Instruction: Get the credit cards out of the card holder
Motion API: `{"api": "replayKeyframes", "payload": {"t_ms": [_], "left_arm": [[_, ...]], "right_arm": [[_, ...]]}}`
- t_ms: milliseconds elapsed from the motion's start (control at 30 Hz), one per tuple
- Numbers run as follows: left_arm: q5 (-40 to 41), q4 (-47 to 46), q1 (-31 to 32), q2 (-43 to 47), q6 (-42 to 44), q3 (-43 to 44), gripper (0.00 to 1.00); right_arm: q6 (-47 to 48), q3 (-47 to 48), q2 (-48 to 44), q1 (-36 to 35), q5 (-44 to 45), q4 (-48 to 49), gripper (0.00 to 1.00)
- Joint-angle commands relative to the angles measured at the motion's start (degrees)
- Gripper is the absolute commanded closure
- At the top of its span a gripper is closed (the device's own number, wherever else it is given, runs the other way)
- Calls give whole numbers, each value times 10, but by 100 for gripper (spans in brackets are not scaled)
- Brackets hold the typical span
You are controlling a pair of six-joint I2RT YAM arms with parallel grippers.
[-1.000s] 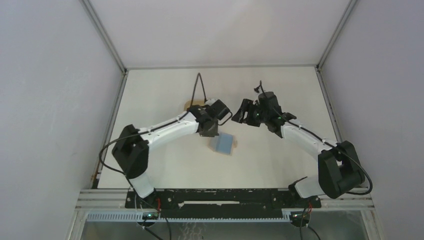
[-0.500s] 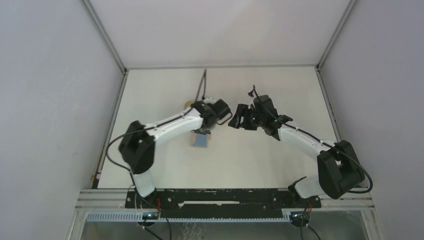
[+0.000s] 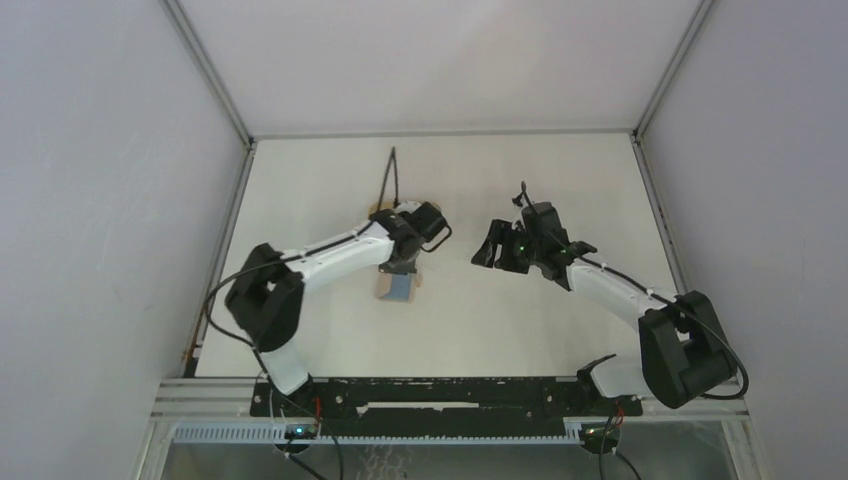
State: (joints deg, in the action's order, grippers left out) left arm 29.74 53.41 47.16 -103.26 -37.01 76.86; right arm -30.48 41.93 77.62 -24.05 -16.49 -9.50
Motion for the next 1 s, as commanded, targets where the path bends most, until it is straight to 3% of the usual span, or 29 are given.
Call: {"api": "replayKeyframes", "payload": {"t_ms": [0,200,400,533,633,967], "left_arm": [[-114,-134,-56,150,5,-94,100],[-312,-343,-138,310,-28,-263,100],[-381,-471,-147,316,-71,-398,100],[-399,-566,-147,295,-107,-465,100],[-383,-586,-146,286,-108,-494,100],[-361,-636,-146,257,-113,-544,100]], "right_arm": [[4,10,-39,-5,-27,48,26],[9,19,-75,-39,-67,89,25],[-15,78,-31,-95,-134,119,24],[-86,84,25,-131,-174,202,24],[-122,96,71,-146,-180,236,24],[-132,132,151,-166,-108,125,26]]}}
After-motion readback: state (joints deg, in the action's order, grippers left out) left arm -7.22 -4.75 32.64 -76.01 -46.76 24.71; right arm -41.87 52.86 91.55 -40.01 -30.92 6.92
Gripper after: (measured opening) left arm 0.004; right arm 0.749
